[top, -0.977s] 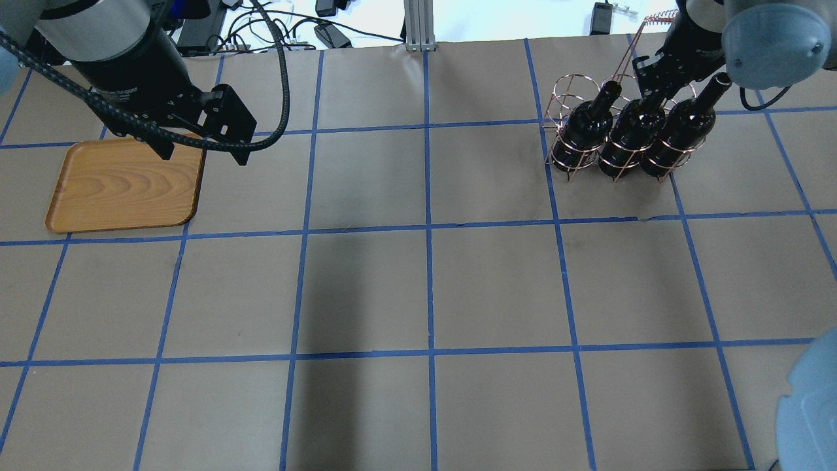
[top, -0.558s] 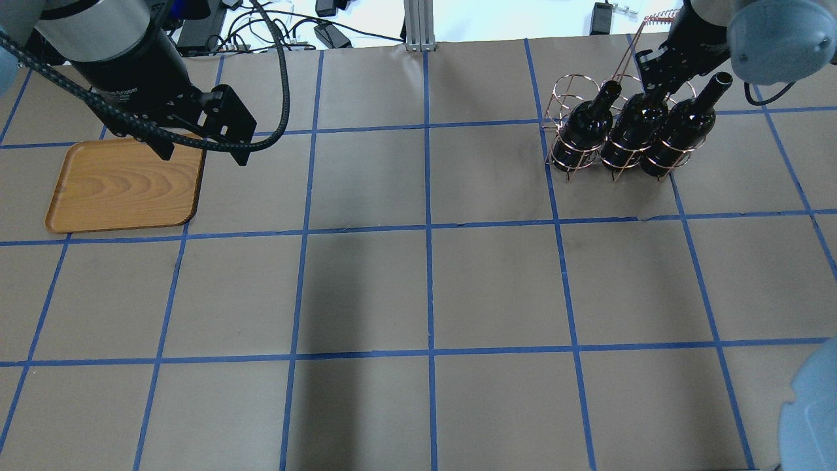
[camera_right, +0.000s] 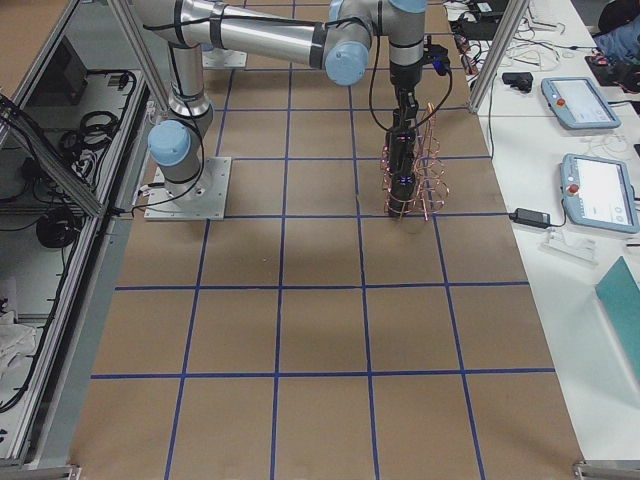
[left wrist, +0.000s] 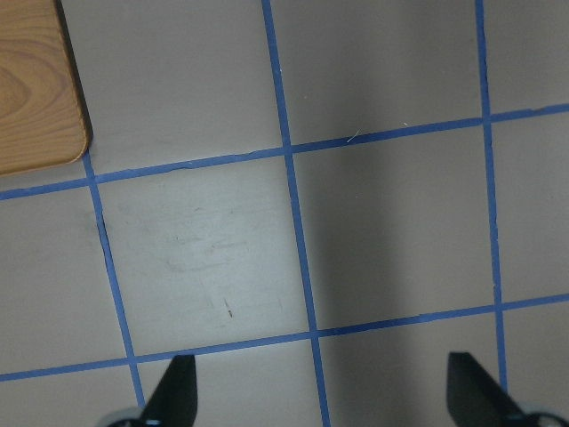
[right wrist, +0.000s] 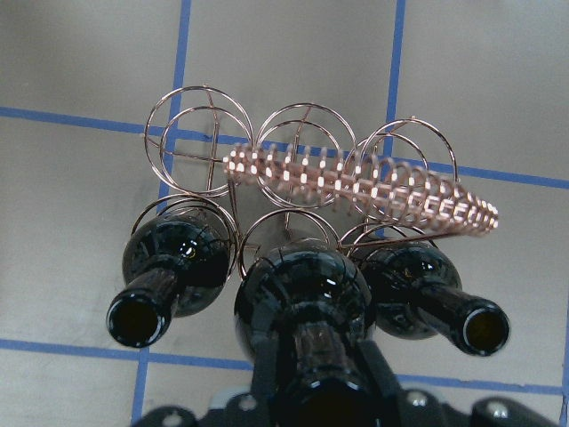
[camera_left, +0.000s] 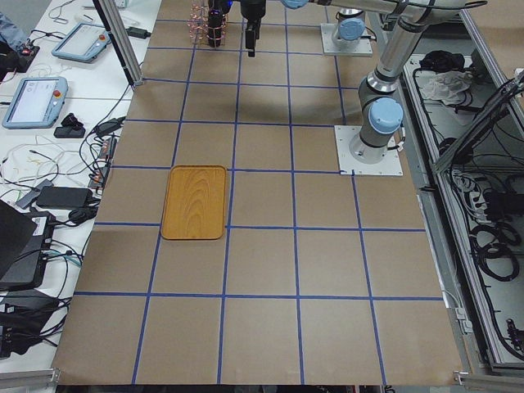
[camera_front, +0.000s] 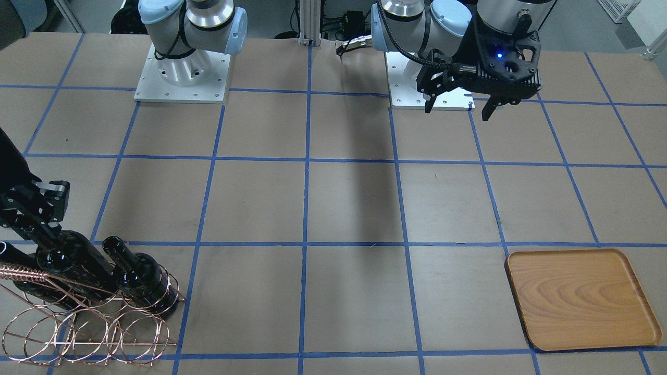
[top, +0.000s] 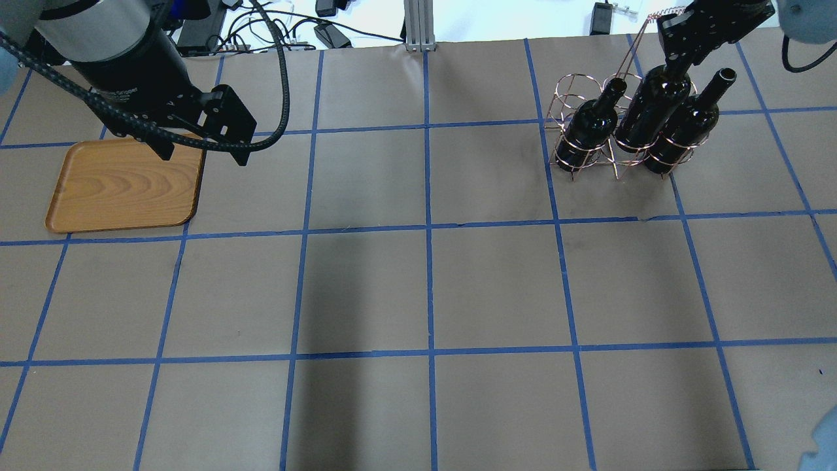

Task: Take wine from basket and place on tray
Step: 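Lift the dark bottle out of the copper rack with the right gripper, then carry the bottle toward the table center and lower it upright, then open the right gripper and raise it back toward the rack, then reach the left gripper down and grasp the standing bottle's neck, then lift the bottle with the left gripper and carry it over the wooden tray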

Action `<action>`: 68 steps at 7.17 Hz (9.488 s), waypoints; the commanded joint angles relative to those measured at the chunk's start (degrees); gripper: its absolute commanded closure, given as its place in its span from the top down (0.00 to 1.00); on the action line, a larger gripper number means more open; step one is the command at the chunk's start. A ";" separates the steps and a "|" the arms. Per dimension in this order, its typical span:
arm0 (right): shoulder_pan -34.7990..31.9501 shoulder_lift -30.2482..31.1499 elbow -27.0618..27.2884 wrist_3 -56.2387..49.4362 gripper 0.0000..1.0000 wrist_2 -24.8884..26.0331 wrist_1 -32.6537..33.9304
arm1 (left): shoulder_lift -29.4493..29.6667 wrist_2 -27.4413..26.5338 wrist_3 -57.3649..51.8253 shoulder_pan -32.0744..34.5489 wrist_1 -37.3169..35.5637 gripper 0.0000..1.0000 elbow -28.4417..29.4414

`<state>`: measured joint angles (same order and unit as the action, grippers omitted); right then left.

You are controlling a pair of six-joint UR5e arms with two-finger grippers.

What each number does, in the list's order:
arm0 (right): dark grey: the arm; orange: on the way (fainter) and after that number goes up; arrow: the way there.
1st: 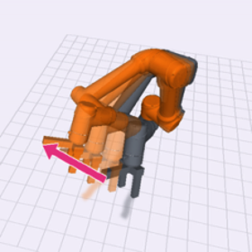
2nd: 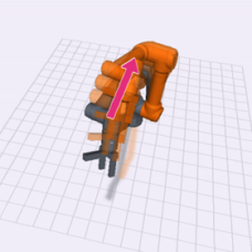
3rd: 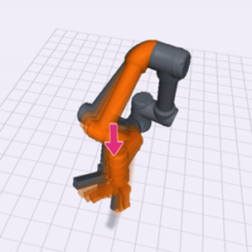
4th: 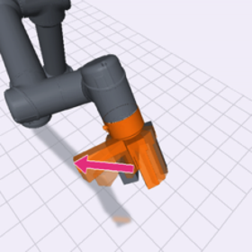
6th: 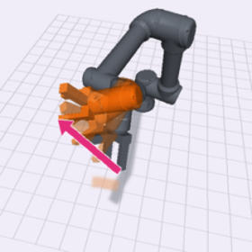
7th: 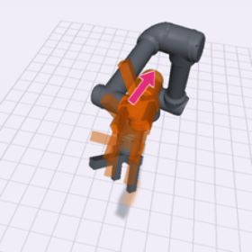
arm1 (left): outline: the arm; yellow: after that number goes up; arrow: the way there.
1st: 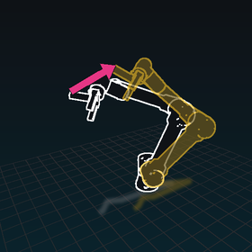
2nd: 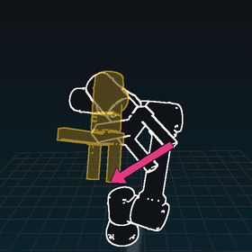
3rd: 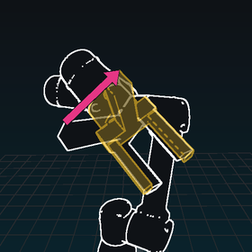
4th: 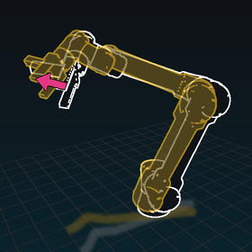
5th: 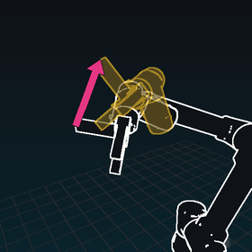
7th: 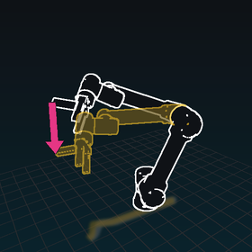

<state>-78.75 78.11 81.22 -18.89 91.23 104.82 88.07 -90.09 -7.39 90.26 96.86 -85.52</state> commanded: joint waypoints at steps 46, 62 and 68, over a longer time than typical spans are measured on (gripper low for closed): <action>-18.20 4.68 3.15 30.41 1.00 -4.05 -5.94 | 3.76 0.71 18.53 13.86 -14.38 1.00 -7.63; -16.53 7.23 3.94 19.07 1.00 0.96 -13.67 | 6.42 4.31 19.95 15.64 -16.35 0.15 -14.33; -16.61 7.41 4.12 20.04 1.00 0.88 -13.76 | 4.83 0.70 4.53 4.27 -6.07 0.00 -3.53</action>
<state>-95.35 85.51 85.32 1.13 92.13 91.03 92.98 -89.12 3.02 99.74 88.39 -91.75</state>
